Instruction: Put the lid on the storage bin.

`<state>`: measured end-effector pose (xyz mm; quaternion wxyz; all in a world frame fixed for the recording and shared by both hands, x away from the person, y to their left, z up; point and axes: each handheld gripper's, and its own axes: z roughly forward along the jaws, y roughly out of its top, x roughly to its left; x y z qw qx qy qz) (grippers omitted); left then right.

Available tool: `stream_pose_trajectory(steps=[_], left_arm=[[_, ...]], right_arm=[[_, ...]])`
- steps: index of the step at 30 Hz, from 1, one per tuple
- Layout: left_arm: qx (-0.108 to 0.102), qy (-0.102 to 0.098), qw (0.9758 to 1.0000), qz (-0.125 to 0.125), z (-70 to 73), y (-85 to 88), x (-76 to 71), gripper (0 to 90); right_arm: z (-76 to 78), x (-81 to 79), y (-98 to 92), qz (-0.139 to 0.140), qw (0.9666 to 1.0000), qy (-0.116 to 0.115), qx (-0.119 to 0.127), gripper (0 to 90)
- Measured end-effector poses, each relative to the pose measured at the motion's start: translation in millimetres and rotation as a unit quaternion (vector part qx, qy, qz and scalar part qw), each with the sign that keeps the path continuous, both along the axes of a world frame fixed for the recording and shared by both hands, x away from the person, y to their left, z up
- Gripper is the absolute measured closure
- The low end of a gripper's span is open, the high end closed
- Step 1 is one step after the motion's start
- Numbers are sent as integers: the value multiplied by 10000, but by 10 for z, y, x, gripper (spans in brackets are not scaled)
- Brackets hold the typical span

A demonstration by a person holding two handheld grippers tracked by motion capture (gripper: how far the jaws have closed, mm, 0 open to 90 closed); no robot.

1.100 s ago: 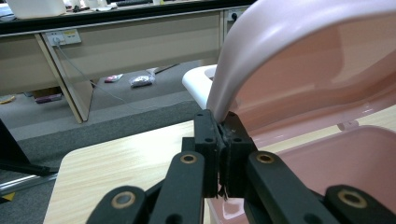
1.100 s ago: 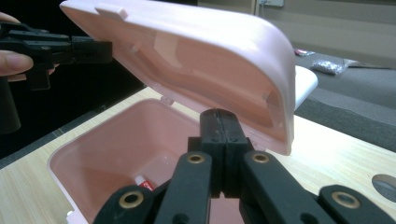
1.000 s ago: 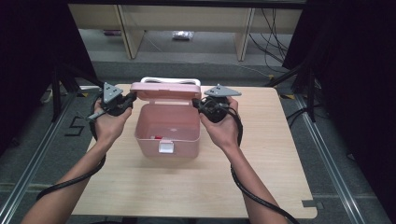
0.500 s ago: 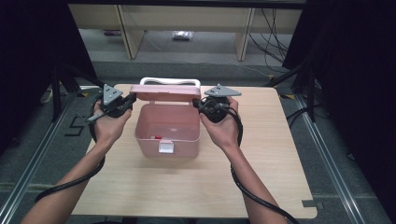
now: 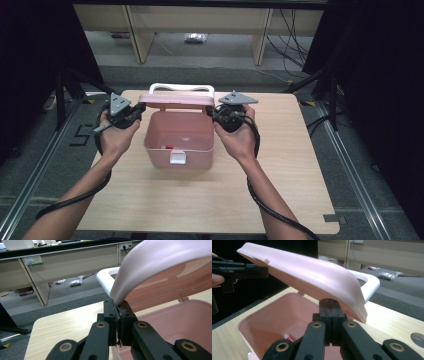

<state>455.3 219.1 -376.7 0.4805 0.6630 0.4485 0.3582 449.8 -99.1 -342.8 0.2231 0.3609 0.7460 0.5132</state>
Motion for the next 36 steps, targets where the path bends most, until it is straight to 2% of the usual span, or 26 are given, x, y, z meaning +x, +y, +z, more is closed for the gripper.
stream_pose_trajectory(steps=[2, 3, 4, 8, 9, 11, 14, 15, 16, 17, 18, 20, 22, 23, 24, 25, 27, 28, 32, 33, 36], left_arm=[[4, 7, 10000, -11, -12, 2, -12, 864], [7, 8, 10000, -14, -19, 1, -17, 863], [15, 12, 10000, -17, -23, 2, -22, 863], [34, 24, 10000, -37, -32, 8, -39, 861], [29, 32, 10000, -48, -34, 9, -44, 861], [42, 47, 10000, -77, -41, 16, -54, 858], [22, 77, 9999, -132, -53, 28, -76, 855], [16, 79, 9999, -143, -57, 31, -82, 854], [8, 84, 9998, -167, -64, 35, -90, 853], [3, 104, 9998, -181, -69, 41, -103, 852], [-17, 108, 9997, -202, -77, 46, -117, 851], [-24, 133, 9997, -215, -93, 53, -150, 851], [-3, 147, 9996, -233, -105, 66, -185, 857], [-1, 166, 9995, -251, -109, 73, -207, 859], [2, 155, 9995, -261, -115, 80, -228, 859], [20, 176, 9995, -275, -119, 87, -254, 858], [24, 194, 9994, -297, -133, 104, -308, 856], [20, 184, 9994, -309, -140, 116, -335, 855], [-25, 150, 9994, -306, -169, 163, -451, 849], [-35, 159, 9994, -320, -174, 174, -470, 847], [-263, 218, 9988, -344, -209, 208, -556, 843]], right_arm=[[-5, -13, 10, -5, 9999, 90, 88, 900], [-8, -12, 5, 12, 10000, 48, 48, 900], [-6, -23, 8, -1, 9999, 106, 61, 900], [-26, -23, 10, 58, 10000, 47, 21, 900], [-23, -46, 24, 2, 9996, 238, 136, 900], [-31, -36, 15, 42, 10000, 62, 23, 900], [-41, -62, 22, 52, 9999, 132, 62, 900], [-49, -65, 16, 73, 9999, 69, 8, 900], [-48, -88, 23, 14, 9998, 196, 80, 900], [-56, -82, 15, 54, 9999, 102, 0, 900], [-59, -92, 12, 66, 9999, 126, -4, 900], [-69, -127, 11, 44, 9998, 218, -6, 900], [-94, -133, 6, 82, 9998, 170, -34, 900], [-95, -147, 9, 60, 9997, 227, -21, 900], [-110, -143, 7, 124, 9998, 159, -44, 900], [-118, -162, 10, 89, 9997, 214, -27, 900], [-149, -176, 11, 151, 9996, 196, -112, 900], [-164, -198, 15, 122, 9995, 268, -85, 900], [-255, -256, -2, 154, 9993, 312, -123, 900], [-278, -267, -10, 168, 9993, 260, -217, 900], [-344, -322, -7, 202, 9987, 380, -263, 900]])
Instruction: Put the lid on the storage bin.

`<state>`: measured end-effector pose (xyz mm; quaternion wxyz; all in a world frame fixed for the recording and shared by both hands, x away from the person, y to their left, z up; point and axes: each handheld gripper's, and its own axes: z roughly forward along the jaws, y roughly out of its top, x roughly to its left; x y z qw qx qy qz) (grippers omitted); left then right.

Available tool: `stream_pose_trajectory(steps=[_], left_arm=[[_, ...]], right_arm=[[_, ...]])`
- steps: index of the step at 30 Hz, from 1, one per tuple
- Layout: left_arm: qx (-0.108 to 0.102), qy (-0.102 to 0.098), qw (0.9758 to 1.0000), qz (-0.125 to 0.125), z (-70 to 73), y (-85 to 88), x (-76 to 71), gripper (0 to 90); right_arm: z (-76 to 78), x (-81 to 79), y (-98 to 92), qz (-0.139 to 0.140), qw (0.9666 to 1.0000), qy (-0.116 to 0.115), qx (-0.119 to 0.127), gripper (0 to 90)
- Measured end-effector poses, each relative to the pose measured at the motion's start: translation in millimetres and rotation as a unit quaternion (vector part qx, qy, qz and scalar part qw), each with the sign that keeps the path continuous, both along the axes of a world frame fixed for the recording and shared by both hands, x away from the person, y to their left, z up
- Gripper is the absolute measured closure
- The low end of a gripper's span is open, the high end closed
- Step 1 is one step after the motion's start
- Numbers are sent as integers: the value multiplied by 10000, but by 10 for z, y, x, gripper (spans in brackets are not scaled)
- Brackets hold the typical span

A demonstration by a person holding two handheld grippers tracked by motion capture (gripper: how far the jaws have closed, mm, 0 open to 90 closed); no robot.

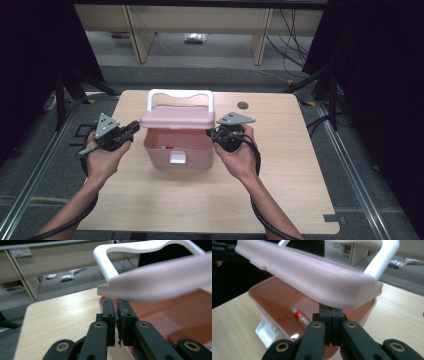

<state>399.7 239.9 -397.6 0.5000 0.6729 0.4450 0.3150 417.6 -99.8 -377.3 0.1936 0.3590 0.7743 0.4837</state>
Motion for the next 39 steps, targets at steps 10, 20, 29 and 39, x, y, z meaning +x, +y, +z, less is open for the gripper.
stream_pose_trajectory(steps=[10, 20, 29, 39], left_arm=[[36, -69, 9999, 74, -101, 55, -196, 847], [-145, -65, 9997, 169, -247, 76, -348, 847], [-272, -54, 9992, 299, -328, 188, -462, 829], [-216, -323, 9980, 490, -557, 367, -615, 687]], right_arm=[[-168, -153, -63, 97, 9994, 223, -259, 900], [-202, -268, -204, -20, 9984, 378, -430, 900], [-243, -324, -432, -205, 9983, 333, -421, 900], [-534, -437, -934, -715, 9956, 453, -396, 875]])
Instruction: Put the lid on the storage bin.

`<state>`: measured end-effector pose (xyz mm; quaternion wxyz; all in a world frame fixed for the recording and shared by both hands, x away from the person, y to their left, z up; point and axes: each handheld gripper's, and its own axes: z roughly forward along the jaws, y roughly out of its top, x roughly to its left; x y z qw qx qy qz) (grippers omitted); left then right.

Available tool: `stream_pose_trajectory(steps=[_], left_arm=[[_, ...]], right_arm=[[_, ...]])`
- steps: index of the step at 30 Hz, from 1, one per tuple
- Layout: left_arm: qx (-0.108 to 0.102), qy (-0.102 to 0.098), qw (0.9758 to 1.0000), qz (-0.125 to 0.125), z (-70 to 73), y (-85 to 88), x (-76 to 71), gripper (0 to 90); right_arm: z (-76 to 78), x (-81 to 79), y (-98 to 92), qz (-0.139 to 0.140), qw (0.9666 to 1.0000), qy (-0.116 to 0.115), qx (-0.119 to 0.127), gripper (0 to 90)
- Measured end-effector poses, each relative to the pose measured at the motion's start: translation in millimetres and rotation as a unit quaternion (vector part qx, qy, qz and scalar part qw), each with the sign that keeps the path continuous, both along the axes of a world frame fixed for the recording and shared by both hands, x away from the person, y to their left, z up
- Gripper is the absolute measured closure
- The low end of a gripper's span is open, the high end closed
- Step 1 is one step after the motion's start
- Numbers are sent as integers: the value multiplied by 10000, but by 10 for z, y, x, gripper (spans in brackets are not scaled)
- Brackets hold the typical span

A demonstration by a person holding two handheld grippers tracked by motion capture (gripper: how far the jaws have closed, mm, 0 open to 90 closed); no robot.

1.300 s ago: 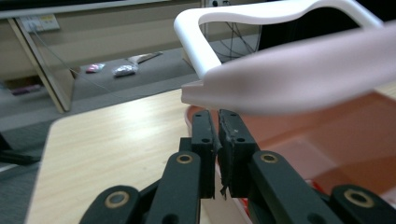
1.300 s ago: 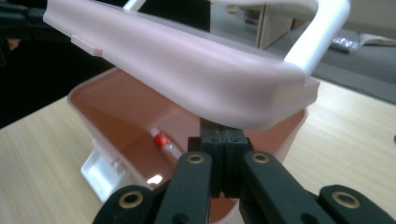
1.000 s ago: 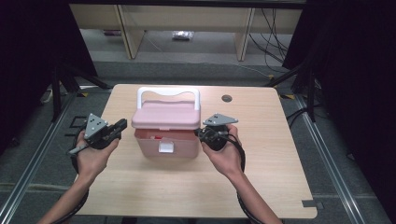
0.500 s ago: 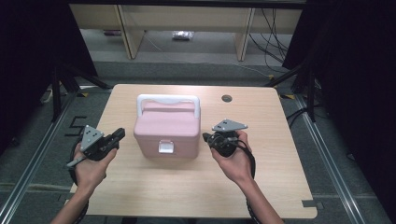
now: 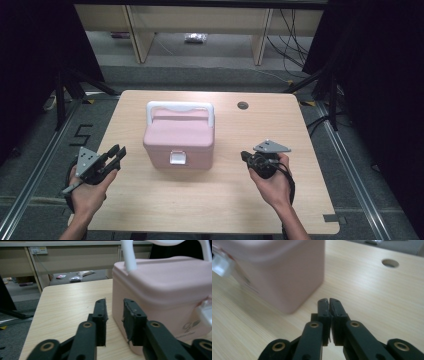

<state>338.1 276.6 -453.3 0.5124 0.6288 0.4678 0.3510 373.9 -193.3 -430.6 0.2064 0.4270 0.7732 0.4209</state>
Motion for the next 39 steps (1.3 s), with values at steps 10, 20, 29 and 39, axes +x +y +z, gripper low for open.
stream_pose_trajectory(steps=[10, 20, 29, 39], left_arm=[[95, 38, 9996, 275, -356, 142, -114, 552], [46, 159, 9985, 518, -586, 274, -175, 512], [19, 121, 9988, 473, -658, 270, -158, 481], [-18, -2, 9992, 404, -673, 217, -156, 453]], right_arm=[[-302, -138, -445, -516, 9984, 208, -133, 834], [-533, -265, -730, -1146, 9923, 428, 174, 760], [-671, -328, -963, -1515, 9882, 120, 168, 727], [-726, -348, -1013, -1626, 9864, 103, 235, 688]])
